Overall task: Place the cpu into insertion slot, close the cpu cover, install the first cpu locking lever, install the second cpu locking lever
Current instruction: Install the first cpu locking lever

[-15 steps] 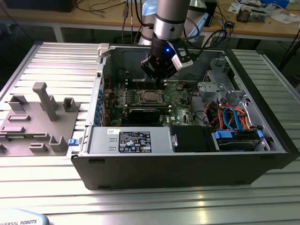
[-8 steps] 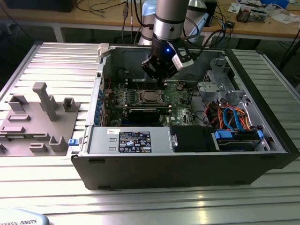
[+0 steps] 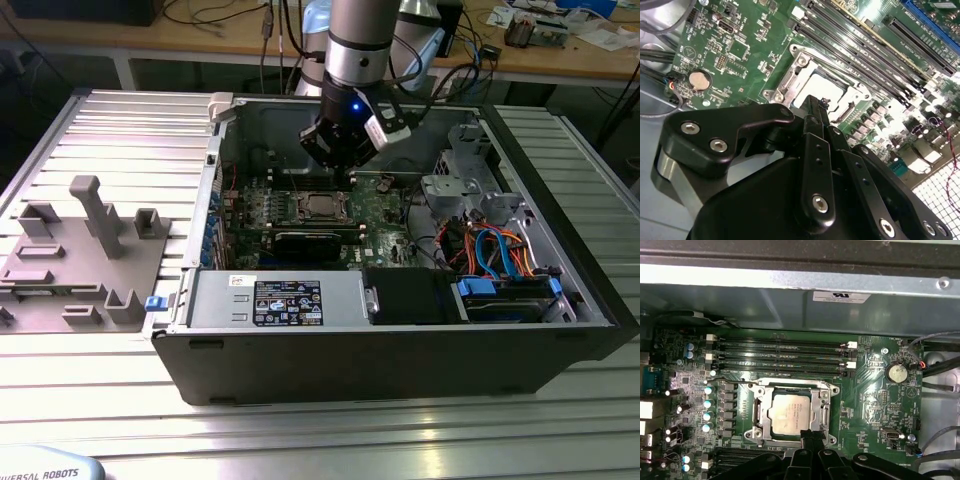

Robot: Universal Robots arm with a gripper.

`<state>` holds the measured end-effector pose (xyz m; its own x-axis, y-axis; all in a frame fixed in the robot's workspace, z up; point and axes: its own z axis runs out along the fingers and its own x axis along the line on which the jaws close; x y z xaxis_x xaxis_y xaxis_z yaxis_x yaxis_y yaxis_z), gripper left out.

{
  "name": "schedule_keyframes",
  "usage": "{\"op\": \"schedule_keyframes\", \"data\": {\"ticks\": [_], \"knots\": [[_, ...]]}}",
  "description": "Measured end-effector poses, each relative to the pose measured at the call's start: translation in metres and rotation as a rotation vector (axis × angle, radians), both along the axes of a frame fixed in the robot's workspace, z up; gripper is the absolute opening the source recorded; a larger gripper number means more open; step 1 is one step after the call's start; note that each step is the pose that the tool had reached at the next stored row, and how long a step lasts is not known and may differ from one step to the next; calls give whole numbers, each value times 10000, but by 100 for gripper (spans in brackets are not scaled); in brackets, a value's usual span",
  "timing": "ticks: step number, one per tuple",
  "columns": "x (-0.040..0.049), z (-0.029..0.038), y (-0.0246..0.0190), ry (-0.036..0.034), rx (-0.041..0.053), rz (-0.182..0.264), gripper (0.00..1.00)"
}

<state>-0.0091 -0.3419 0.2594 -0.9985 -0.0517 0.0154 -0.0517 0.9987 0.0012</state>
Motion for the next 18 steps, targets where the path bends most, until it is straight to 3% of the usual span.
{"op": "schedule_keyframes", "data": {"ticks": [9,18], "knots": [[-304,5,0,-179,1,-1,11],[-589,5,5,-229,1,5,11]]}}
